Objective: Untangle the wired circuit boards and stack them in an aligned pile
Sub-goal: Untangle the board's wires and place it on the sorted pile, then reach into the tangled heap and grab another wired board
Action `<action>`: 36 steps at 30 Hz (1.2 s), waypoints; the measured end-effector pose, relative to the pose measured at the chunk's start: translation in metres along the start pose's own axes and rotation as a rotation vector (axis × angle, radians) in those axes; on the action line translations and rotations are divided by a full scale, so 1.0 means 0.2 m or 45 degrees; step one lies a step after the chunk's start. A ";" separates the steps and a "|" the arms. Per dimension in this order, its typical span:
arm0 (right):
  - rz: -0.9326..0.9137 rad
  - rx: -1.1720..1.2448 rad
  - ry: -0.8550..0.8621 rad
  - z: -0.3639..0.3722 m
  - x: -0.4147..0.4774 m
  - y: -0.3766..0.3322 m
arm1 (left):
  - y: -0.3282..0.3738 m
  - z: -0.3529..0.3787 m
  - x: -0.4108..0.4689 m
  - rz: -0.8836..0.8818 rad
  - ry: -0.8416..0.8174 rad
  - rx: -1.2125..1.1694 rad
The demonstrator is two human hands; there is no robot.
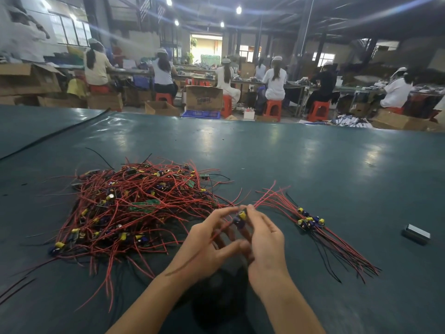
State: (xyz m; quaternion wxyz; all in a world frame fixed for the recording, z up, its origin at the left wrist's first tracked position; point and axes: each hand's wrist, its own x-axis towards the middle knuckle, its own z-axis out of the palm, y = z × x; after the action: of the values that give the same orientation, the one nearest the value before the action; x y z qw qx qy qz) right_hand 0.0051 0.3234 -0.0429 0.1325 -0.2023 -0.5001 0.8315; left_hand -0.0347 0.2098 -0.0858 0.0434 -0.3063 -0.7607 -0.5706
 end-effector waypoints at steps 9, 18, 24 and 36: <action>-0.100 -0.611 -0.009 -0.27 0.27 -0.44 | -0.07 -0.04 -0.01 0.072 -0.022 0.417; -0.419 -2.196 0.083 -0.47 0.49 -0.40 | 0.01 -0.01 -0.03 0.285 0.047 0.451; -0.529 -2.324 0.070 -0.52 0.48 -0.30 | 0.05 -0.03 -0.02 0.434 0.275 0.521; -0.920 -2.422 0.221 -0.41 0.37 -0.20 | 0.05 -0.28 0.04 0.458 0.687 0.833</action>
State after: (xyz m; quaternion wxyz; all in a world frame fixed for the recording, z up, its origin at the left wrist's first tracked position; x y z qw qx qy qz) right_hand -0.0223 0.4367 -0.0568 0.1955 -0.1203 -0.9731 -0.0174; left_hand -0.0525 0.1651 -0.0551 0.4326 -0.2441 -0.7972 -0.3431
